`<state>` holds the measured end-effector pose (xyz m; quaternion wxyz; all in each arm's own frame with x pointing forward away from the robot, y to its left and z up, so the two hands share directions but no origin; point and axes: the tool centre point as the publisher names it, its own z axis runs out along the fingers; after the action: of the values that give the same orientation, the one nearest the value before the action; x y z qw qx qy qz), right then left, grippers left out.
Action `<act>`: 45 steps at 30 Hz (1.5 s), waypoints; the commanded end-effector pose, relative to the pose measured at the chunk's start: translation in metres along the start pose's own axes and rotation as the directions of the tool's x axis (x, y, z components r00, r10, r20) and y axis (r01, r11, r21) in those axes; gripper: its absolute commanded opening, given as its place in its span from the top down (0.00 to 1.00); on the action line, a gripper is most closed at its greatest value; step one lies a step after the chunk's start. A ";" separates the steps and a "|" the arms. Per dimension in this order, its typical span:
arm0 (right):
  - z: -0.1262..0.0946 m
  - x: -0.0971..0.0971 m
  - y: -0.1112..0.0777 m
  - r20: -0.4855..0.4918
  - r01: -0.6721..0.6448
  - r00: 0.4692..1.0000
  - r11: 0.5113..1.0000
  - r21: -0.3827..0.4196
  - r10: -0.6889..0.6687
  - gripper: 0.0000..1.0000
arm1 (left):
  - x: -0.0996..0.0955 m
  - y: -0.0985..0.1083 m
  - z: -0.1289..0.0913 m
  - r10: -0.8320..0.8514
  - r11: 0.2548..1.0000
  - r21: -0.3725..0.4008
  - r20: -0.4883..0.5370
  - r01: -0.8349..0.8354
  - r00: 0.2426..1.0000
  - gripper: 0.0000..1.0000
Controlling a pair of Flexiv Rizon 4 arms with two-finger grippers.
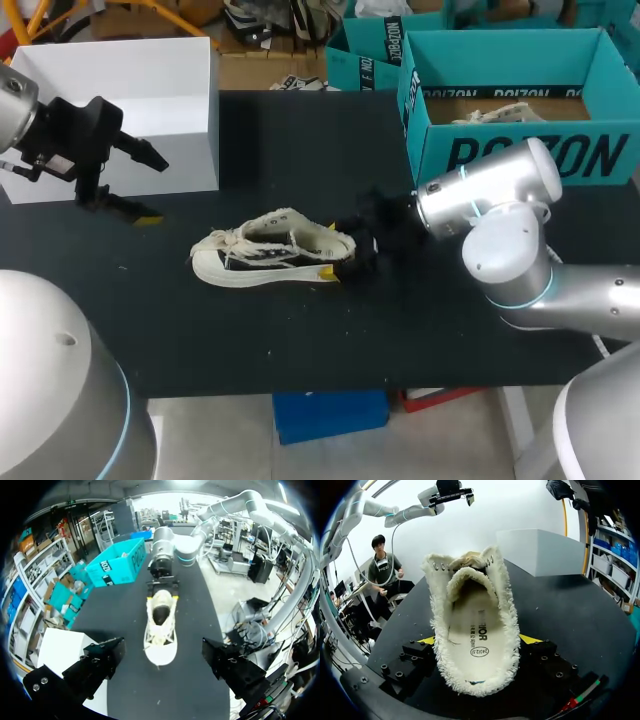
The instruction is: Take the shoe out of the shoebox, open the shoe tongue, remove and reinsert the insole, then place the shoe into the shoebox
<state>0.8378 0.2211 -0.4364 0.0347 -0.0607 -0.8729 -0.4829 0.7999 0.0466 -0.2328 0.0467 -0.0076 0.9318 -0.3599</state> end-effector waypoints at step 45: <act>0.002 0.001 0.000 0.001 -0.001 1.000 1.000 0.003 0.001 1.00 | -0.044 -0.038 0.078 -0.581 -0.032 -0.001 0.813 0.999 -0.018 0.00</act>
<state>0.8374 0.2211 -0.4363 0.0342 -0.0608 -0.8731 -0.4826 0.8402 -0.0186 -0.2581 0.0829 -0.4678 0.8742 -0.1003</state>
